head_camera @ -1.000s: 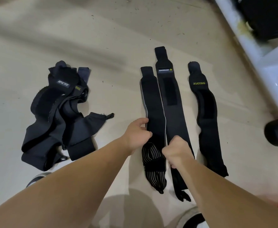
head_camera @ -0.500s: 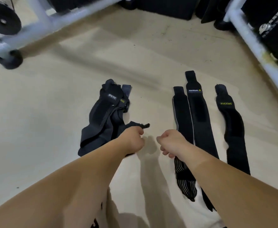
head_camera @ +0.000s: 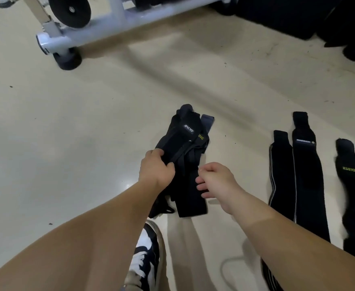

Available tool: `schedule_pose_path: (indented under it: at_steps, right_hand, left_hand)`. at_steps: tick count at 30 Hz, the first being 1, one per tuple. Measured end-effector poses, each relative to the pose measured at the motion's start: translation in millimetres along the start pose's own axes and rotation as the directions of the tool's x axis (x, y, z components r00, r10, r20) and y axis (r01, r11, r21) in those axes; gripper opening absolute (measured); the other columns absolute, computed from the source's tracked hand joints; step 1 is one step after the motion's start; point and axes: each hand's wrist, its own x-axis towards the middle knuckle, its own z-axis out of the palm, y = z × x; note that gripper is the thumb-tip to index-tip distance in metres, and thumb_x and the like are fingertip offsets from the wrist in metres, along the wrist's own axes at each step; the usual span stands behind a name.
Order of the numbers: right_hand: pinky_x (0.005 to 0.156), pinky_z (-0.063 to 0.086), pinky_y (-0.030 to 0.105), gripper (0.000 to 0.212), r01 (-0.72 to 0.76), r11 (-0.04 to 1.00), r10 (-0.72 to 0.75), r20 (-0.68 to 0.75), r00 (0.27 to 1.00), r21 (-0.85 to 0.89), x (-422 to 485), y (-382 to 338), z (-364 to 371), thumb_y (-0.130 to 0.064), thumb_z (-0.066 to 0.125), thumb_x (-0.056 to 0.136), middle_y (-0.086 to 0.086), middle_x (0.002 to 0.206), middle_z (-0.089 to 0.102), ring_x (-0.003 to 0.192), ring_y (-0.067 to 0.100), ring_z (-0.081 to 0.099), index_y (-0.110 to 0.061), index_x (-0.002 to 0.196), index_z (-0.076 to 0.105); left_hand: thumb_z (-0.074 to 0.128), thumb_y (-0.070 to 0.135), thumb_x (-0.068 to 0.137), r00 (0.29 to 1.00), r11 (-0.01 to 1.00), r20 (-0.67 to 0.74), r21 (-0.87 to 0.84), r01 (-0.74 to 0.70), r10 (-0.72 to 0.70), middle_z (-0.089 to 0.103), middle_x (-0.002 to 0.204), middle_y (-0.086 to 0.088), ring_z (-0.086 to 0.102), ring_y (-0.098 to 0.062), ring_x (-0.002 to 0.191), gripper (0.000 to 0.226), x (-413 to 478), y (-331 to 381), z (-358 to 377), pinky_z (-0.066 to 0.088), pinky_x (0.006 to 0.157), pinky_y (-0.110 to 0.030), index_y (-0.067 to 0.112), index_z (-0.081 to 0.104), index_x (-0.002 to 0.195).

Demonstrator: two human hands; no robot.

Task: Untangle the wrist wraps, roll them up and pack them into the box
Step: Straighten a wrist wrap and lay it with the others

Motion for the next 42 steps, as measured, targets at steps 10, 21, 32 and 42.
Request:
schedule_pose_path:
  at_steps: [10, 21, 32, 42]
  right_hand:
    - [0.104, 0.058, 0.049, 0.037, -0.08, 0.951, 0.042, 0.132, 0.99, 0.297, 39, -14, -11, -0.027, 0.05, 0.11, 0.003, 0.141, 0.065, 0.127, 0.028, 0.065, -0.023, 0.147, 0.054]
    - [0.083, 0.057, 0.039, 0.038, -0.19, 0.865, 0.117, 0.182, 0.976, 0.464, 43, -7, -21, -0.048, 0.049, 0.109, 0.003, 0.103, 0.077, 0.092, 0.023, 0.073, -0.02, 0.105, 0.074]
    - [0.058, 0.059, 0.03, 0.023, -0.226, 0.849, 0.179, 0.141, 0.974, 0.477, 45, 3, -61, -0.034, 0.081, 0.093, -0.001, 0.076, 0.078, 0.059, 0.018, 0.074, -0.013, 0.101, 0.079]
    - [0.071, 0.062, 0.044, 0.045, -0.188, 0.906, 0.135, 0.162, 0.978, 0.379, 42, -4, -43, -0.008, 0.06, 0.079, 0.014, 0.103, 0.074, 0.088, 0.036, 0.072, -0.006, 0.123, 0.071]
  left_hand:
    - [0.087, 0.038, 0.08, 0.997, 0.993, 0.049, -0.098, 0.065, -0.061, 0.069, 0.121, 0.001, 0.068, -0.024, 0.109, 0.069, 44, 18, -3, 0.056, 0.1, -0.042, 0.016, 0.054, 0.137]
    - [0.068, 0.024, 0.082, 0.961, 0.961, 0.024, -0.032, -0.274, 0.275, 0.064, 0.07, 0.01, 0.065, -0.016, 0.073, 0.006, -4, 72, 24, 0.052, 0.07, -0.031, 0.025, 0.061, 0.084]
    - [0.052, 0.014, 0.079, 0.996, 0.919, 0.079, -0.39, 0.057, -0.029, 0.074, 0.084, 0.001, 0.068, -0.018, 0.081, 0.02, -7, 61, 24, 0.053, 0.073, -0.029, 0.015, 0.071, 0.084]
    - [0.083, 0.026, 0.09, 0.989, 0.913, -0.078, -0.4, 0.086, -0.127, 0.064, 0.121, 0.0, 0.064, -0.018, 0.107, 0.052, 29, 39, 18, 0.052, 0.092, -0.029, 0.015, 0.059, 0.135]
